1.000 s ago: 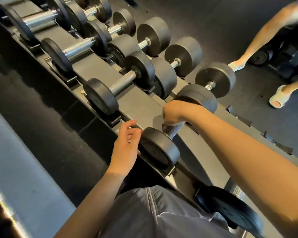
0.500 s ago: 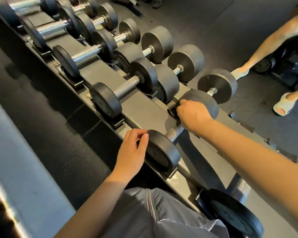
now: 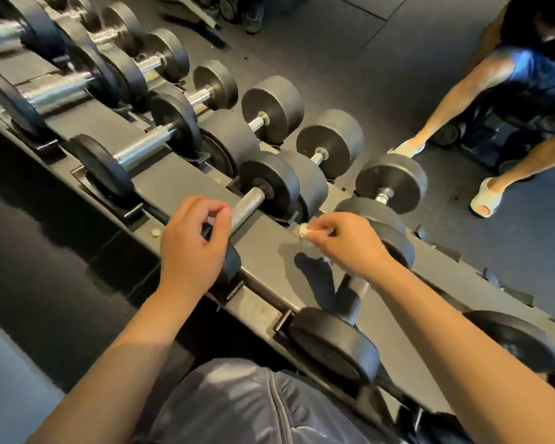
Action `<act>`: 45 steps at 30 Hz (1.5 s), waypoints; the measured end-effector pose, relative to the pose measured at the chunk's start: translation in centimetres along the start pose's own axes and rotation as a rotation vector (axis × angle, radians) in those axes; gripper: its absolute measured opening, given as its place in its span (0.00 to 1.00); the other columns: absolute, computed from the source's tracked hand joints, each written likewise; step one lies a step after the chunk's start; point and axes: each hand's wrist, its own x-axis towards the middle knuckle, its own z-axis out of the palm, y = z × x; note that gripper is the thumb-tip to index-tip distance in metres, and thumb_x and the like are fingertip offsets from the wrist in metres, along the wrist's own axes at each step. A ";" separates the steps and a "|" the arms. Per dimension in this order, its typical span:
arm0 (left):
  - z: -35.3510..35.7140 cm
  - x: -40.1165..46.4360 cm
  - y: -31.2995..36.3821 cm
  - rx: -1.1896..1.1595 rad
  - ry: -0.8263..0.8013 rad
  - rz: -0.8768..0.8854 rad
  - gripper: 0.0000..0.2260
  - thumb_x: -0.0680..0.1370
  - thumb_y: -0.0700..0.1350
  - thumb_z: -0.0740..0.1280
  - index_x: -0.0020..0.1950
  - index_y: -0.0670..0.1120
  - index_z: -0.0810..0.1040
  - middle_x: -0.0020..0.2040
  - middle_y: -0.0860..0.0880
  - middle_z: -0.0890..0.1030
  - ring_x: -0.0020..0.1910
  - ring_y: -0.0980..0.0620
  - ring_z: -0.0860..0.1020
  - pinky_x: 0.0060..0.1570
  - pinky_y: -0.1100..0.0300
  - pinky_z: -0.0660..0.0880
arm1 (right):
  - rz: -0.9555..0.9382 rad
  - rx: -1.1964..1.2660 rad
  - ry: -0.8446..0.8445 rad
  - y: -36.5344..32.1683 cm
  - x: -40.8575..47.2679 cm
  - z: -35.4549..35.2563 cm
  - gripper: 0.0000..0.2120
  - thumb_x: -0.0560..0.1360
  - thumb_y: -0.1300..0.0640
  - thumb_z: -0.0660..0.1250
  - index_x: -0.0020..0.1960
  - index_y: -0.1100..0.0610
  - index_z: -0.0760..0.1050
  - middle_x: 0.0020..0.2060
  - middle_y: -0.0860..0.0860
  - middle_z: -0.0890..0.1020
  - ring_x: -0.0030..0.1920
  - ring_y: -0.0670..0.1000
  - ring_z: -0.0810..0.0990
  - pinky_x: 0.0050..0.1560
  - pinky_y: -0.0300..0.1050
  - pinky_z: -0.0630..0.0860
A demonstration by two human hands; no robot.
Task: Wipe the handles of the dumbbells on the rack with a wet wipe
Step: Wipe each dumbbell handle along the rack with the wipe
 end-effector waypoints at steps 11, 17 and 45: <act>0.0 5.2 -5.5 -0.018 -0.416 0.045 0.14 0.77 0.57 0.56 0.50 0.52 0.78 0.43 0.61 0.76 0.43 0.60 0.75 0.40 0.63 0.70 | -0.078 -0.496 0.444 -6.5 10.2 9.1 0.10 0.71 0.58 0.72 0.52 0.57 0.78 0.40 0.54 0.79 0.32 0.55 0.79 0.26 0.41 0.70; -0.3 5.4 -5.5 -0.029 -0.482 0.072 0.10 0.78 0.55 0.57 0.48 0.54 0.77 0.42 0.61 0.77 0.41 0.61 0.76 0.36 0.64 0.74 | 0.118 -0.312 0.445 -7.1 9.3 10.3 0.13 0.78 0.55 0.64 0.61 0.56 0.73 0.45 0.53 0.80 0.39 0.53 0.80 0.36 0.46 0.78; -0.2 5.2 -5.1 -0.007 -0.453 0.066 0.11 0.76 0.56 0.58 0.47 0.53 0.77 0.39 0.59 0.78 0.39 0.59 0.77 0.34 0.56 0.78 | 0.627 0.589 0.671 -6.9 9.6 12.9 0.11 0.80 0.54 0.60 0.41 0.52 0.77 0.32 0.45 0.74 0.34 0.43 0.73 0.34 0.36 0.66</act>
